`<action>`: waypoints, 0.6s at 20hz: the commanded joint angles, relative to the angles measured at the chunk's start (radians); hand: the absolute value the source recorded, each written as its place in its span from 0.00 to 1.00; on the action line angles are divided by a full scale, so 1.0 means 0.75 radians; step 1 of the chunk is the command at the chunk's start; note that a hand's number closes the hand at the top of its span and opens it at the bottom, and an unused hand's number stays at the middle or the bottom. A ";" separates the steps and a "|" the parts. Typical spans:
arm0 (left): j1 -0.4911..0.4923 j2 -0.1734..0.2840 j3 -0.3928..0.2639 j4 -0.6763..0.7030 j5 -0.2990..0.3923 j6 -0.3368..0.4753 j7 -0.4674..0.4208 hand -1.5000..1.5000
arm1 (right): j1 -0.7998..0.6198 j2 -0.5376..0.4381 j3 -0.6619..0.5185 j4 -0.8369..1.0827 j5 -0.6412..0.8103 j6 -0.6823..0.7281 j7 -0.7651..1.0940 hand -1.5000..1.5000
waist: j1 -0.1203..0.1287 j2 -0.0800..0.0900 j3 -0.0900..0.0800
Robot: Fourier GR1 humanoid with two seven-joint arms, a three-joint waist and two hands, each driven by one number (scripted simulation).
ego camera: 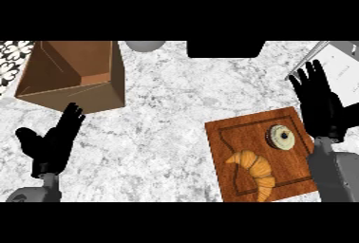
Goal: Pick the cupcake from the cutting board and place it in the tiered basket
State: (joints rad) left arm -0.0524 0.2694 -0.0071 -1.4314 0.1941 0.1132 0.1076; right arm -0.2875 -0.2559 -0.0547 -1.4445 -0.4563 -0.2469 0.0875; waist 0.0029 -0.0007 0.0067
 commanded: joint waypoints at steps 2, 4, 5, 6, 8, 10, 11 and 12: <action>-0.049 0.081 0.004 -0.044 -0.111 0.040 -0.001 0.50 | 0.074 0.041 -0.071 -0.073 0.111 -0.261 -0.064 1.00 | -0.022 -0.004 -0.009; 0.006 0.166 0.036 -0.081 -0.165 0.046 -0.064 0.50 | 0.138 0.051 -0.148 -0.109 0.194 -0.463 -0.119 1.00 | -0.043 -0.017 -0.010; -0.029 0.182 0.032 -0.058 -0.228 0.084 -0.098 0.50 | 0.167 0.051 -0.197 -0.108 0.213 -0.530 -0.145 1.00 | -0.081 -0.014 -0.011; -0.049 0.240 0.063 -0.069 -0.266 0.107 -0.102 0.50 | 0.194 0.052 -0.227 -0.144 0.250 -0.604 -0.173 1.00 | -0.108 -0.023 -0.011; 0.006 0.190 0.058 -0.066 -0.204 0.089 -0.083 0.50 | 0.413 0.008 -0.278 0.140 0.318 -0.717 -0.010 1.00 | -0.178 0.045 -0.022; 0.018 0.207 0.057 -0.089 -0.230 0.105 -0.077 0.50 | 0.427 0.125 -0.370 0.090 0.339 -0.977 -0.055 0.00 | -0.157 0.001 -0.017; 0.033 0.202 0.052 -0.068 -0.227 0.093 -0.091 0.50 | 0.465 0.191 -0.343 0.043 0.377 -1.062 -0.075 0.00 | -0.149 -0.004 -0.021; 0.018 0.214 0.056 -0.080 -0.233 0.093 -0.092 0.50 | 0.493 0.260 -0.318 -0.010 0.411 -1.143 -0.103 0.00 | -0.134 -0.011 -0.020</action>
State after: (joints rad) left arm 0.0001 0.4069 0.0378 -1.4694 0.0421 0.1865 0.0630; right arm -0.0214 -0.1610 -0.2739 -1.4381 -0.2281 -0.8741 0.0202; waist -0.0943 -0.0057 -0.0074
